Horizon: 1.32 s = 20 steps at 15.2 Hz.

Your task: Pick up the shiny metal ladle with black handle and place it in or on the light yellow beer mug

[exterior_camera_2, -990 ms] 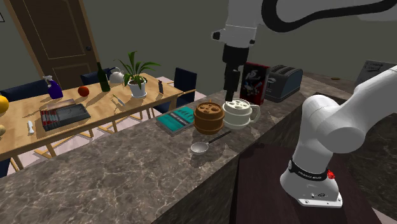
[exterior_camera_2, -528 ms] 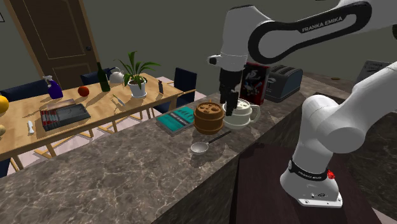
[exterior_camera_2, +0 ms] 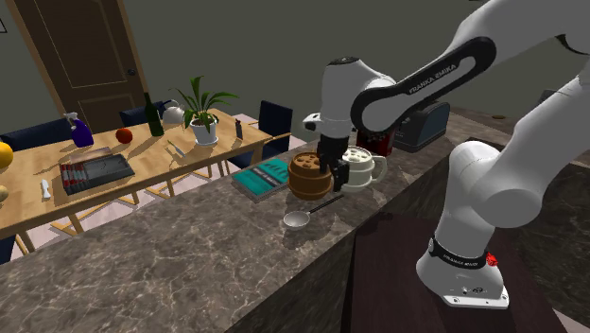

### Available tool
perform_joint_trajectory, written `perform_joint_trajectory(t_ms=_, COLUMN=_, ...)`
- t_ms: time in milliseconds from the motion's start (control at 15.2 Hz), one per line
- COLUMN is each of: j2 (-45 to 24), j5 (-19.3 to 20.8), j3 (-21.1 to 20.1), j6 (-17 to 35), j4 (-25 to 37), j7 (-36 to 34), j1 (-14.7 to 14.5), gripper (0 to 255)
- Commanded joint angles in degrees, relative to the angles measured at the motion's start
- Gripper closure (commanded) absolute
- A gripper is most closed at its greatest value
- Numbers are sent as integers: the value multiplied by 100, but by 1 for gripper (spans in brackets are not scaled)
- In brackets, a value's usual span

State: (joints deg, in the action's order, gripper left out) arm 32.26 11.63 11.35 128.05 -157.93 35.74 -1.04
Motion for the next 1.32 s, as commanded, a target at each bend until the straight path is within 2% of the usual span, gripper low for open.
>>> perform_joint_trajectory(t_ms=0, j2=-387, j5=205, j3=192, j6=463, j4=-75, j7=380, j1=41, gripper=0)
perform_joint_trajectory(t_ms=396, j2=-1832, j5=663, j3=674, j6=1833, j4=0, j7=1374, j1=91, gripper=0)
perform_joint_trajectory(t_ms=726, j2=-3230, j5=762, j3=949, j6=2921, j4=342, j7=2260, j1=119, gripper=0)
perform_joint_trajectory(t_ms=1254, j2=-4135, j5=540, j3=906, j6=3717, j4=456, j7=2463, j1=219, gripper=0)
